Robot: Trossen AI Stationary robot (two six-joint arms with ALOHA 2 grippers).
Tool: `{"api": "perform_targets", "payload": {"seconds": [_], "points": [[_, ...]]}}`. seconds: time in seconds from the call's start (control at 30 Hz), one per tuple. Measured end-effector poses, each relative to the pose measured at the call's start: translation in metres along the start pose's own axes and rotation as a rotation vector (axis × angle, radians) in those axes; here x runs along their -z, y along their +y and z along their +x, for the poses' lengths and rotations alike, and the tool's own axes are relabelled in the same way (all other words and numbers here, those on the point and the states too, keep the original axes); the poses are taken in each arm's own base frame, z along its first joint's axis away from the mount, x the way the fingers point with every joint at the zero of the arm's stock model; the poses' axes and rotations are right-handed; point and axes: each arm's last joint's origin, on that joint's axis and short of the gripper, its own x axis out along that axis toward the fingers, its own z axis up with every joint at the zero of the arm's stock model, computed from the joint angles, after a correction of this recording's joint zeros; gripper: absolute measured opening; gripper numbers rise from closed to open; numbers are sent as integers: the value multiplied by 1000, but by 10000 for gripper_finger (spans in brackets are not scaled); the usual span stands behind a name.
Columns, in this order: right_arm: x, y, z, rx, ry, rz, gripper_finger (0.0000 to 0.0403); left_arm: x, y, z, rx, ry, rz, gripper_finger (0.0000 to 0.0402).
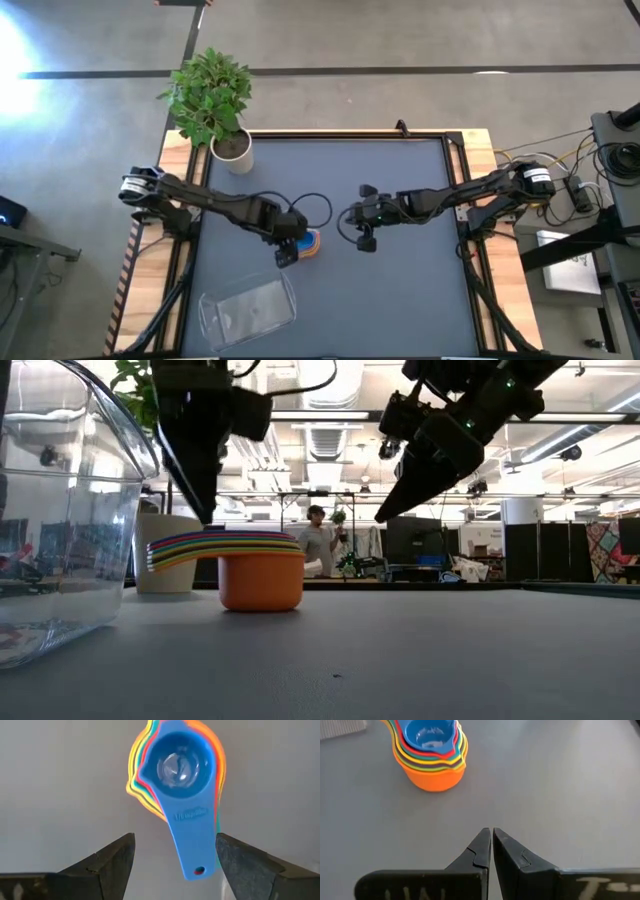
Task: Nest measuring cups in basket
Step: Put the stacked measuring cups into the bin
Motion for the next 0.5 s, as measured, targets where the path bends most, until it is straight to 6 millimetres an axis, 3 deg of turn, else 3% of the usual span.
{"api": "perform_targets", "payload": {"seconds": [0.2, 0.5], "points": [[2, 0, 0, 1, 6, 5, 9, 6, -4, 11, 36, -8, -69, 275], [2, 0, 0, 1, 3, -15, 9, 9, -19, 11, 83, -41, -120, 344]]}}
